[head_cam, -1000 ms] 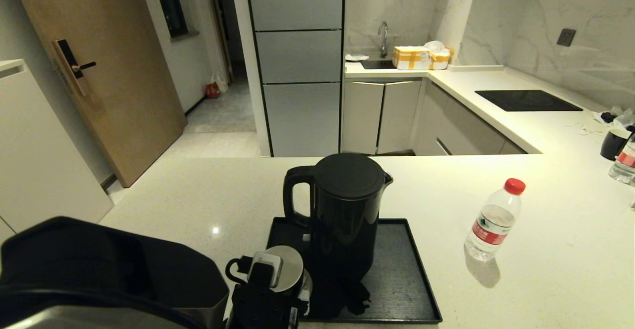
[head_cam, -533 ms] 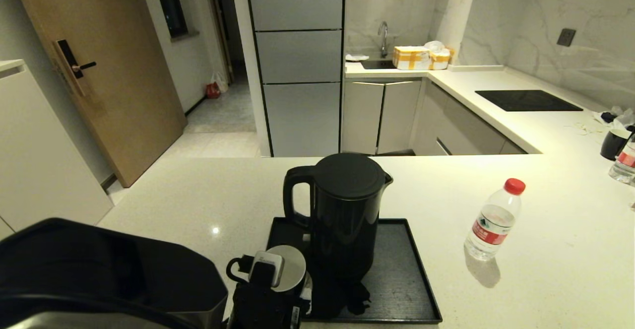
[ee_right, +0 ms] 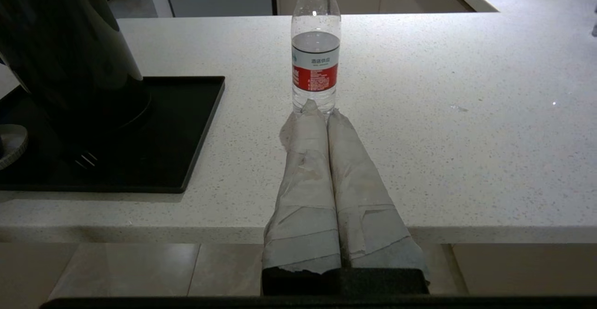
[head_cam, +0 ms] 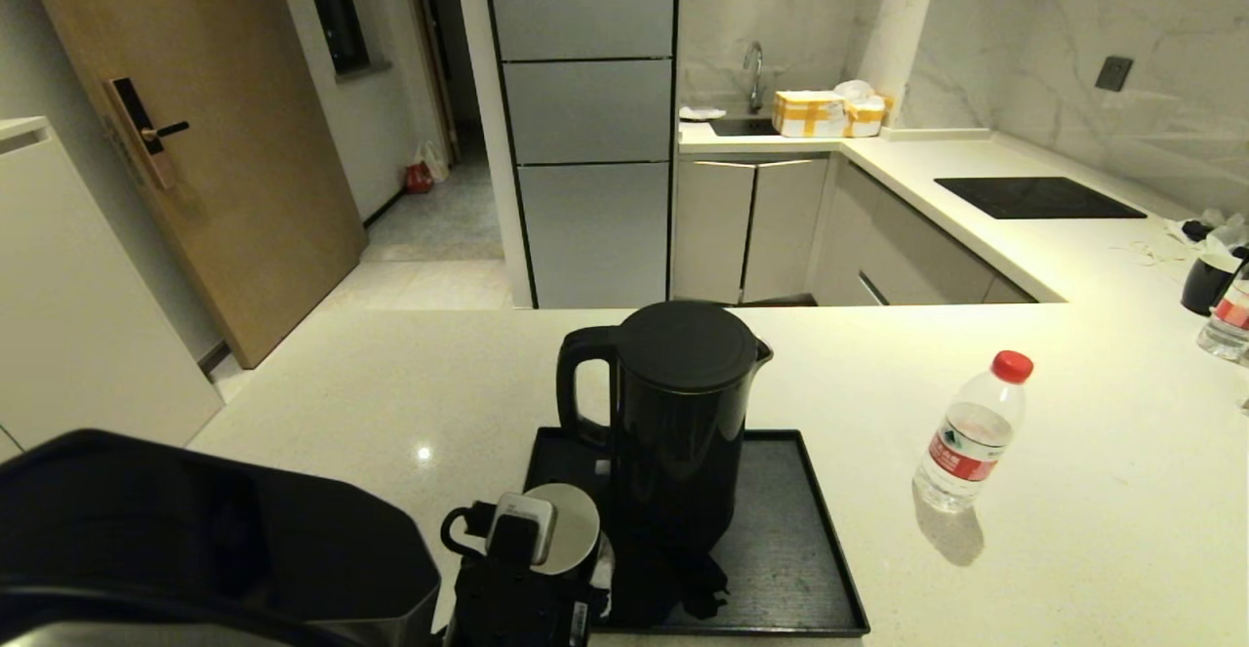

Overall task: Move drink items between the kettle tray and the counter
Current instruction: Return the tea cup to its original position

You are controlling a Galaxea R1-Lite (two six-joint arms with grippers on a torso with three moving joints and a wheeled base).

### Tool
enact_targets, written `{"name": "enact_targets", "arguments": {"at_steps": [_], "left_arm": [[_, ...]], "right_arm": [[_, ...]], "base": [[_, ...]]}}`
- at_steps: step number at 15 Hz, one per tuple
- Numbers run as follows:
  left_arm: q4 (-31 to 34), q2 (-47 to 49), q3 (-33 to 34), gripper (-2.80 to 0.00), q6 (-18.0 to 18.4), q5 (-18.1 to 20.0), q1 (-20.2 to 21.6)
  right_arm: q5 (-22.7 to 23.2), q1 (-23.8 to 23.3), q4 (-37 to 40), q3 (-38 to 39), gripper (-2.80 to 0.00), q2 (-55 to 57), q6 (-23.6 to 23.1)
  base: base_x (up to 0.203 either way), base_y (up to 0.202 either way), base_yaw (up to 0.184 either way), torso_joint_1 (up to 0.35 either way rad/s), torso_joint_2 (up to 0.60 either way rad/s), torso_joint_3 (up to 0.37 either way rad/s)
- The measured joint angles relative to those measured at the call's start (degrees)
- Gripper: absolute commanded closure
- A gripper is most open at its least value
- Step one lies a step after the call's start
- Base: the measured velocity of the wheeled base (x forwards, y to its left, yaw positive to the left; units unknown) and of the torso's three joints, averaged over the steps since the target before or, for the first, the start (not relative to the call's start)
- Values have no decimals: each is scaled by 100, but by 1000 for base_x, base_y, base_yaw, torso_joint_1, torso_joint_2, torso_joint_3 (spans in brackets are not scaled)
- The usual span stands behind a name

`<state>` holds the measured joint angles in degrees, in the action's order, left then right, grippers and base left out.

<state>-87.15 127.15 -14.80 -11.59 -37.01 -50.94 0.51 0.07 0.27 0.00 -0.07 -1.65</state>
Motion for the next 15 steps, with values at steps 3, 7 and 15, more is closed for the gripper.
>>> {"name": "enact_targets", "arguments": {"at_steps": [3, 7, 15], "left_arm": [[-2, -47, 78, -280, -23, -67, -10], [-2, -96, 124, -280, -45, -89, -13], [0, -265, 161, -280, -35, -151, -13]], "right_arm": [[1, 0, -1, 0, 0, 0, 2], [-2, 0, 0, 0, 0, 0, 0], [-1, 0, 0, 0, 0, 0, 1]], "base": [[0, 0, 0, 0, 0, 0], [0, 0, 0, 0, 0, 0], [0, 0, 0, 0, 0, 0]]}}
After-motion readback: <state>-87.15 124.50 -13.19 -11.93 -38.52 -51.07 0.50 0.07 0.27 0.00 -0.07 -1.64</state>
